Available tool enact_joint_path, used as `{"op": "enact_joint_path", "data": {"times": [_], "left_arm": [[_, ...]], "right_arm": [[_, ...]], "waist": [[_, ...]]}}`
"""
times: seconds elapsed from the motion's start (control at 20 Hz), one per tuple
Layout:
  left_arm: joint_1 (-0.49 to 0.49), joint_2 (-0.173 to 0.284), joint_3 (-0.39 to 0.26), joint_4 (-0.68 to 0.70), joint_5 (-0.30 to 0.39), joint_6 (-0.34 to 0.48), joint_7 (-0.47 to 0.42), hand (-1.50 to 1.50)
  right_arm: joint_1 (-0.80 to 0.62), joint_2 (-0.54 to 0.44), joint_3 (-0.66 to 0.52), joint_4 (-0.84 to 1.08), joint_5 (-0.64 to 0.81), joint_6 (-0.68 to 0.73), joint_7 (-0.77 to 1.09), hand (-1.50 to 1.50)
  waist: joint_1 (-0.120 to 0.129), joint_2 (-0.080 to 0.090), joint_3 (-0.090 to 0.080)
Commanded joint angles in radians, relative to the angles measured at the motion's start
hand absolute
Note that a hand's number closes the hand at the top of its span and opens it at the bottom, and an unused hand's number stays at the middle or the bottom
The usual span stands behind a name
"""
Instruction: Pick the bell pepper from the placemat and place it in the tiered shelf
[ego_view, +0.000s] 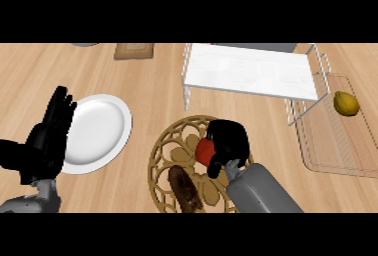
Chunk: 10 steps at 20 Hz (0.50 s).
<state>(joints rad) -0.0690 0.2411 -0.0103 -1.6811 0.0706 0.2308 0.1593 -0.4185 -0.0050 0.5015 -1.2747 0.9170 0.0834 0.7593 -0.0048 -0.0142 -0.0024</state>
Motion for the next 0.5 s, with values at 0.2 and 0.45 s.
{"op": "enact_joint_path", "data": {"times": [0.2,0.45], "left_arm": [[0.006,-0.033,-0.025,0.039,-0.017,0.0,-0.04,0.0],[0.035,0.004,0.007,-0.021,0.011,-0.026,-0.012,0.0]], "right_arm": [[-0.093,0.005,0.171,-0.351,-0.069,-0.269,0.41,1.5],[-0.223,0.005,0.086,-0.459,0.101,-0.225,0.595,1.5]], "waist": [[0.014,0.006,0.002],[0.008,-0.001,0.001]]}}
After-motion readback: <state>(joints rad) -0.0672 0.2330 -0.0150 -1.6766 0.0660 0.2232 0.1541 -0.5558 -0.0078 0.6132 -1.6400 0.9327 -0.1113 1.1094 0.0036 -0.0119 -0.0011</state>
